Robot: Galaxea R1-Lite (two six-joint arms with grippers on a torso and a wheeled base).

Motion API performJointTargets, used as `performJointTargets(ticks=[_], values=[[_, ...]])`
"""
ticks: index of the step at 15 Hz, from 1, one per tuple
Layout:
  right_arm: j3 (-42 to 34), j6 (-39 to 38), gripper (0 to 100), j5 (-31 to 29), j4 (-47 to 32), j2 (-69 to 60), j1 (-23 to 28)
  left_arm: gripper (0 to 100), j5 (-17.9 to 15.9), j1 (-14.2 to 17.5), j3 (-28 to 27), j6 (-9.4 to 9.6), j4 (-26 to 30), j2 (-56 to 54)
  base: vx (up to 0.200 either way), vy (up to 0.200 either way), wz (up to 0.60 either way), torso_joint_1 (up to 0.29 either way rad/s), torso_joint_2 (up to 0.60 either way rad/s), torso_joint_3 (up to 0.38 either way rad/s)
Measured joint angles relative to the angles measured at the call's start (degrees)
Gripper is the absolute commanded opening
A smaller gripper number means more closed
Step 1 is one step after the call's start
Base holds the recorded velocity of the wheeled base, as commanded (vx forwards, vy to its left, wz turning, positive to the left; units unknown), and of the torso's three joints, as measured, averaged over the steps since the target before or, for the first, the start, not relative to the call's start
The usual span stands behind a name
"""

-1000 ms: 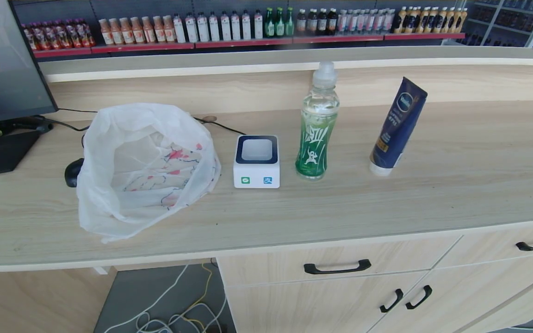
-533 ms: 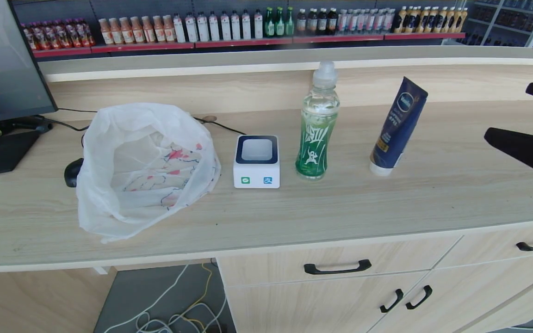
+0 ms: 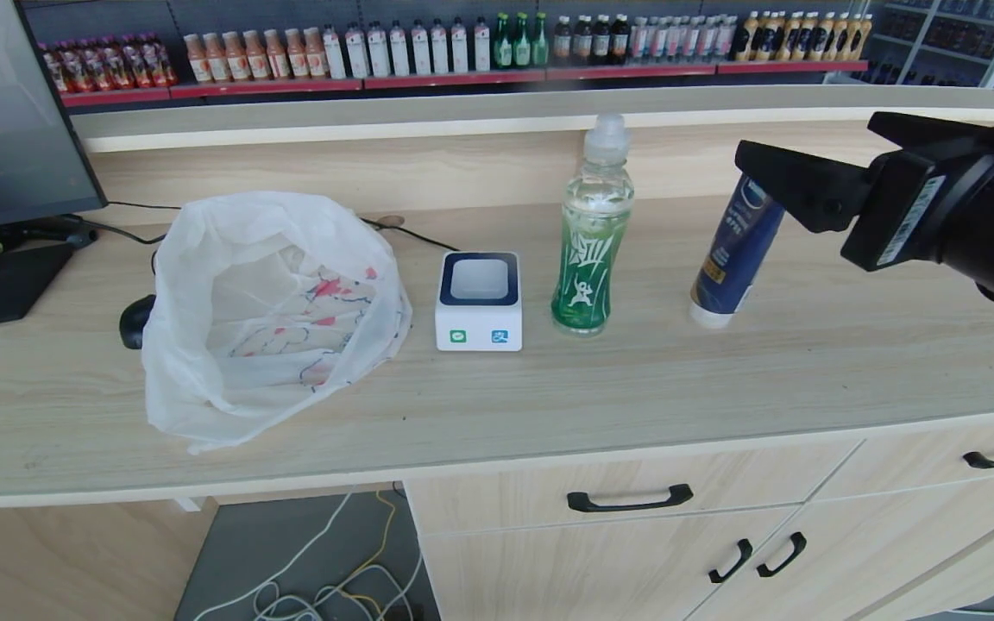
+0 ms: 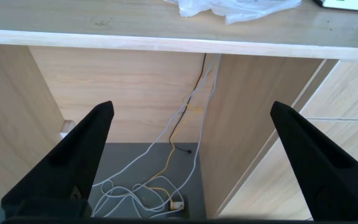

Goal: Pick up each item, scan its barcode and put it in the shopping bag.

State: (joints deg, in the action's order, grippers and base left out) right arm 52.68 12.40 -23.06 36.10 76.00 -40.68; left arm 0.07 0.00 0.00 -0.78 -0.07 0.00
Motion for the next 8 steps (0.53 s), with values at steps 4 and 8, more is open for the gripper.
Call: performJointTargets(ticks=[4,8], values=[[1.15,-0.59,100,-3.04,3.15,5.71,-0.99,100,0.0,0.0,0.0,0.02,0.0,0.0,0.0,0.0,0.0,0.0,0.0,0.0],[3.24,-2.9,100,-2.99,3.47,10.44,-1.05,100,0.0,0.0,0.0,0.02,0.0,0.0,0.0,0.0,0.0,0.0,0.0,0.0]])
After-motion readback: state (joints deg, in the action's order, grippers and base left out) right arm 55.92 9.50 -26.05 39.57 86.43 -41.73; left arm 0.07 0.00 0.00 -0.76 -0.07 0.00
